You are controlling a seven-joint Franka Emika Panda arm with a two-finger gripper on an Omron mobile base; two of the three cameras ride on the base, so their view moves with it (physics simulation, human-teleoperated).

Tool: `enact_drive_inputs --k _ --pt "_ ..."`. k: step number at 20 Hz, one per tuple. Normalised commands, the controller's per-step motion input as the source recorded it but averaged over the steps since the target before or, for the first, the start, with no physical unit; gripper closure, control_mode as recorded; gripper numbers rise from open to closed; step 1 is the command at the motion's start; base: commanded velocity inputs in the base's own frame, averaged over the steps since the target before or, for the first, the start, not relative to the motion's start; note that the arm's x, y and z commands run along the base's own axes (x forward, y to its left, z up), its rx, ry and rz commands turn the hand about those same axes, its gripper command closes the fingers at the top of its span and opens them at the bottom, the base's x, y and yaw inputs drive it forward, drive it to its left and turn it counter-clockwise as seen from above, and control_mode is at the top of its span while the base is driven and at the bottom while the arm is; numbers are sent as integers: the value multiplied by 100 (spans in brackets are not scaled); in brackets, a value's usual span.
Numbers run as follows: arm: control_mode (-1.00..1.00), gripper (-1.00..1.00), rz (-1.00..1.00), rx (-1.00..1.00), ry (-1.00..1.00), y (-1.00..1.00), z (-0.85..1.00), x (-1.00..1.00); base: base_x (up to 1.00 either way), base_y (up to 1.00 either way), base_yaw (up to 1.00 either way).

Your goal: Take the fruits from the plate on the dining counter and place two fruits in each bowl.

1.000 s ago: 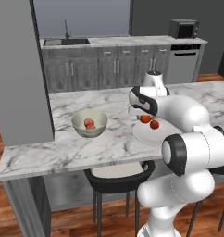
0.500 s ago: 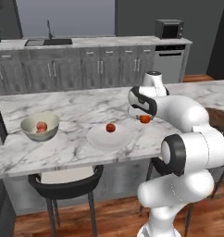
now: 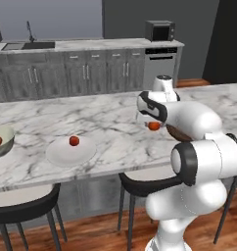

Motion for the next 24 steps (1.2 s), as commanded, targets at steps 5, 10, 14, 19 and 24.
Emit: enact_drive_inputs --k 5,10,14,19,24 --pt "100 100 0 0 0 0 0 0 53 -3 1" --pt "100 100 0 0 0 0 0 0 50 0 2" --pt "-100 100 0 0 0 0 0 34 26 0 0" --pt "-100 100 0 0 0 -8 -1 93 0 0 0" --pt "-100 100 -1 0 2 -96 -13 43 0 0 0"
